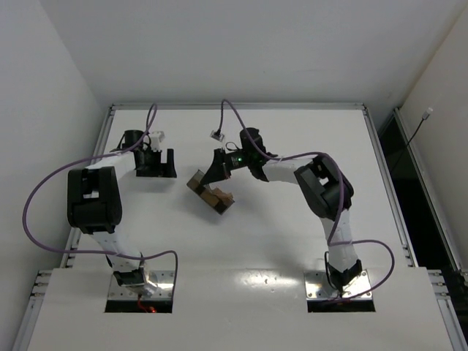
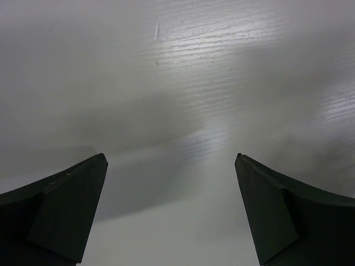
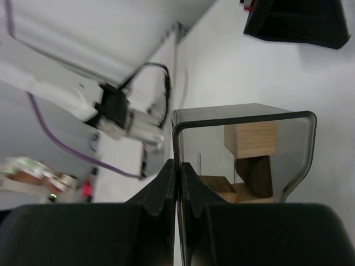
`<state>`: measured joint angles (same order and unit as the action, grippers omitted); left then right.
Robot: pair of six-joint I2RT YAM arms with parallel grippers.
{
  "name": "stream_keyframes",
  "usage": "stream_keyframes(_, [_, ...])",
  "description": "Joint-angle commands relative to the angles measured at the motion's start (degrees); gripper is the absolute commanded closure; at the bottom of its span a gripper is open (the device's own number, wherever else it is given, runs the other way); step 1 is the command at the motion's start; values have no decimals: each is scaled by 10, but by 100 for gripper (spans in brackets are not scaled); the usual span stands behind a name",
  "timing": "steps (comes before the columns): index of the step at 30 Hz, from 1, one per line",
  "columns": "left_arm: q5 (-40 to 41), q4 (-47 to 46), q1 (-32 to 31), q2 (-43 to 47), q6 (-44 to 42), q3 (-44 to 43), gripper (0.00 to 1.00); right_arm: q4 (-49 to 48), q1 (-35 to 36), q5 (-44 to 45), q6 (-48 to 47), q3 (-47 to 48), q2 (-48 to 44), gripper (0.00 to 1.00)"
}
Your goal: Build the wood block tower
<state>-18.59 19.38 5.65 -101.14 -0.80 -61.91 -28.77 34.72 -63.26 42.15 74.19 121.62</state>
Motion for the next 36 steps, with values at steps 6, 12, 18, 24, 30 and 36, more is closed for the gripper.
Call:
stream_keyframes(6, [-27,-14,11,15,5,-8,0,-420,-41,-26,422,12,71,100])
stream_keyframes(12, [-22,-4,11,9,5,-8,0,-493,-69,42,578,-23,109,100])
stream_keyframes(18, [-15,1,11,-2,5,-8,0,-526,-75,101,696,-65,128,100])
stream_keyframes(24, [-10,7,11,-8,0,-19,0,-552,-75,146,779,-92,148,100])
stream_keyframes(30, [-10,12,11,-13,0,-19,0,-577,-64,151,813,-85,165,100])
stream_keyframes(36, [-10,12,11,-13,-5,-19,0,-589,-53,151,827,-64,170,100])
